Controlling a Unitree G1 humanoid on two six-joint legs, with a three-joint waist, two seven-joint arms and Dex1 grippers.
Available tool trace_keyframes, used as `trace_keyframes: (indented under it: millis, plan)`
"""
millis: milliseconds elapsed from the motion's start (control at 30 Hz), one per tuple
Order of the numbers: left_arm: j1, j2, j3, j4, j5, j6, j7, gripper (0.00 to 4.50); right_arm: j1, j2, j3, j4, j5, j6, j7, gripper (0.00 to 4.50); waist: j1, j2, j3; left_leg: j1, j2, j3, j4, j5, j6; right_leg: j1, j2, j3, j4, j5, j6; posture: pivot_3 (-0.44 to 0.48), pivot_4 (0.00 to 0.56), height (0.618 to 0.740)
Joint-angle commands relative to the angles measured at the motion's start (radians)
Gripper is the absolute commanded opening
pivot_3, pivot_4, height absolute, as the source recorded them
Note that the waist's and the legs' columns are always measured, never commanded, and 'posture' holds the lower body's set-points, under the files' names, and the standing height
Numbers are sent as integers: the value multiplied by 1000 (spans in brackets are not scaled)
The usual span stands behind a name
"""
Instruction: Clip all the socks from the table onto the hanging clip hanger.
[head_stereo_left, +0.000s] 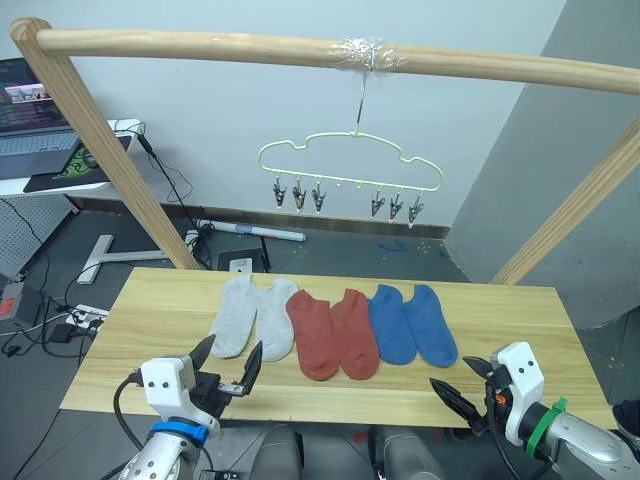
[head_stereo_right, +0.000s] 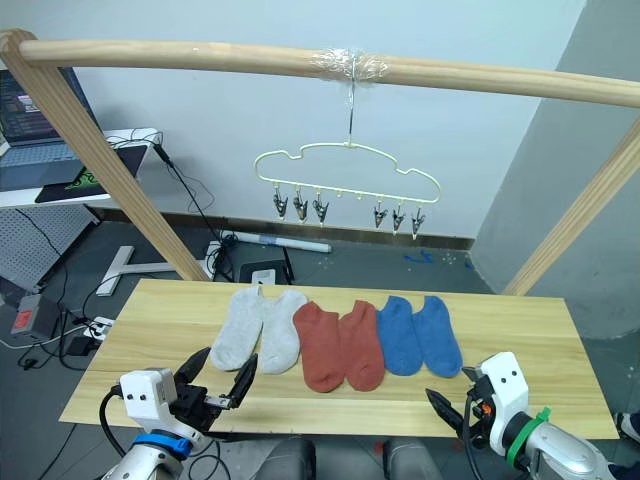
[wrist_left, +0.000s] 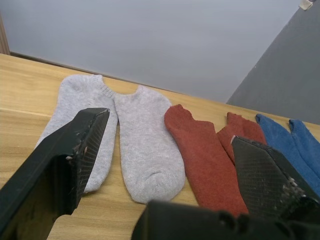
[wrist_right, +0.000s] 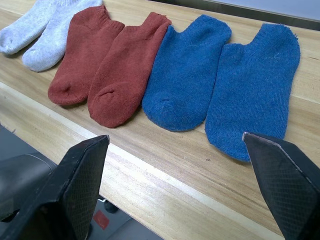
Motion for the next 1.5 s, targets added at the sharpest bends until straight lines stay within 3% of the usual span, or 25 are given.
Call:
trace_keyframes:
  millis: [33,567,833,1000,1133,1300,1500]
  plan:
    - [10,-2,4,-16,8,-15,10,4500,1,-7,-10,-35,4,-13,9,4483,0,0,0,0,0,0,0,0,0,0,0,0,0,0,0,33,165,740]
    - [17,4,-4,-40,-3,22,19,4500,-12,-9,3,-36,3,-11,10,4483,0,0,0,0,0,0,0,0,0,0,0,0,0,0,0,35,161,740]
    - [-33,53,25,-83,-89,247,23,4500,-50,-15,-6,-52,30,16,14,4483,0,0,1,0,0,0,0,0,0,0,0,0,0,0,0,36,174,740]
    - [-192,118,91,-111,-177,410,45,4500,-194,-54,-29,-51,104,83,46,4483,0,1,7,1,0,0,0,1,1,0,0,0,0,0,0,35,196,740]
    - [-393,167,140,-118,-266,550,74,4500,-396,-88,-68,-33,210,186,43,4483,0,2,27,5,0,0,2,2,3,4,0,0,0,0,0,41,219,740]
    - [-527,209,120,-130,-246,602,99,4500,-579,-146,-51,-31,318,310,67,4483,0,1,36,4,-1,0,1,3,4,5,0,1,2,1,1,43,242,740]
    - [-598,206,95,-144,-233,631,132,4500,-737,-207,0,-16,375,352,139,4483,2,1,53,1,-1,-5,-2,0,4,4,2,-3,2,3,10,44,257,740]
